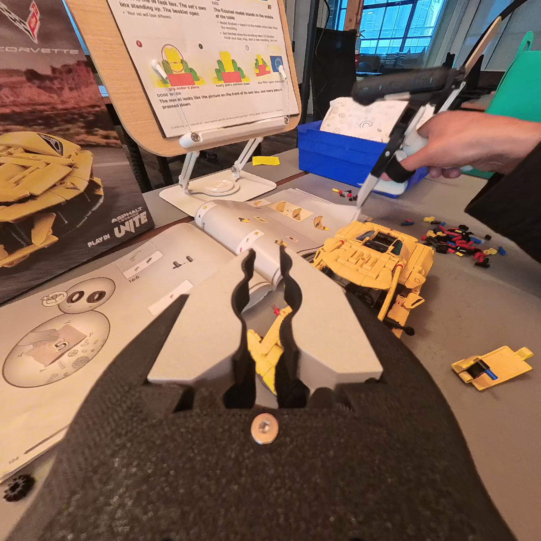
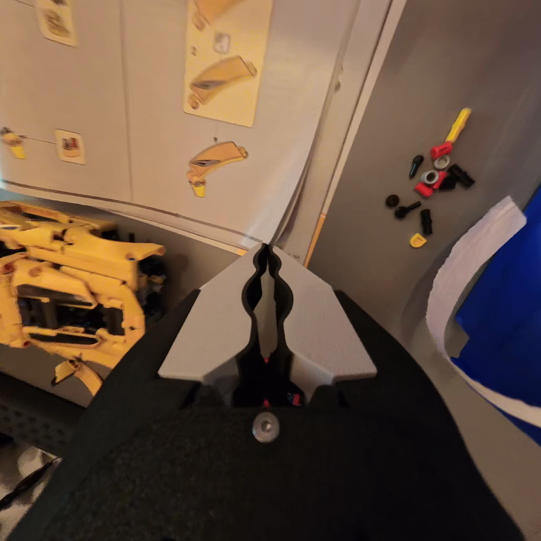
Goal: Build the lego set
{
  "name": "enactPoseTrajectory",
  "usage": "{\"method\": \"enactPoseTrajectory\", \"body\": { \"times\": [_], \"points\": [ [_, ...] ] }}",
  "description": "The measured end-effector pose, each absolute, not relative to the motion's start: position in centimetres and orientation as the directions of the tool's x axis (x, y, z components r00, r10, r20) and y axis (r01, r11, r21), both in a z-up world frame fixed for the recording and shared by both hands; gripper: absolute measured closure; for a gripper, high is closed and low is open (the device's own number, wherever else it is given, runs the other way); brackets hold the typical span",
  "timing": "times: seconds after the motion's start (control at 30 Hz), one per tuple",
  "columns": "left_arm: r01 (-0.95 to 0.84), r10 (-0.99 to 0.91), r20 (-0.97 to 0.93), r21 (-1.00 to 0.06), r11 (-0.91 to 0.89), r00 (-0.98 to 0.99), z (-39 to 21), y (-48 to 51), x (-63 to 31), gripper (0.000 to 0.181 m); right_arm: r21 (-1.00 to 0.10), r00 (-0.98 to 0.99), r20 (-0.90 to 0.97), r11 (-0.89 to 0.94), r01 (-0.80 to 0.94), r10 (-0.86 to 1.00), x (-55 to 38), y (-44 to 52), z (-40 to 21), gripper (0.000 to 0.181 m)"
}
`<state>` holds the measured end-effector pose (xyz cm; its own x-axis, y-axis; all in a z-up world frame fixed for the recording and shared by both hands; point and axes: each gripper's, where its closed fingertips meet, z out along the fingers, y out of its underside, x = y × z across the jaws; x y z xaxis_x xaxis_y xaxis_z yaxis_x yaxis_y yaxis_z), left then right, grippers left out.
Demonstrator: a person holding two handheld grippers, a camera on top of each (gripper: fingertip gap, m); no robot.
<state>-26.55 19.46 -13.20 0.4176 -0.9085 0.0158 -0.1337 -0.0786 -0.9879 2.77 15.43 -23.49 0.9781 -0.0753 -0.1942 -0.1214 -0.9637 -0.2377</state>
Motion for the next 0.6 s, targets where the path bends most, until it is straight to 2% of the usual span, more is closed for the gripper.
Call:
{"method": "enactPoseTrajectory", "body": {
  "times": [0.13, 0.37, 0.53, 0.6],
  "points": [
    [-0.192, -0.914, 0.128, -0.958, -0.215, 0.385, -13.2, 19.8, -25.4, 0.161, -0.371, 0.965, -0.261, -0.926, -0.065, 0.036, -0.1, 16.8, -20.1, 0.181],
    [-0.35, -0.857, 0.47, -0.782, -0.515, 0.211, -11.5, 20.7, -16.8, 0.145, -0.559, 0.899, -0.266, -0.816, 0.15, 0.348, -8.7, 18.6, -16.6, 0.181],
    [-0.469, -0.659, 0.74, -0.537, -0.701, 0.138, -14.0, 20.9, -10.1, 0.135, -0.641, 0.839, -0.248, -0.732, 0.234, 0.485, -13.2, 19.1, -15.7, 0.181],
    [-0.464, -0.619, 0.768, -0.493, -0.736, 0.166, -14.9, 21.6, -9.3, 0.136, -0.648, 0.822, -0.233, -0.714, 0.267, 0.519, -13.9, 19.0, -15.9, 0.181]
  ]
}}
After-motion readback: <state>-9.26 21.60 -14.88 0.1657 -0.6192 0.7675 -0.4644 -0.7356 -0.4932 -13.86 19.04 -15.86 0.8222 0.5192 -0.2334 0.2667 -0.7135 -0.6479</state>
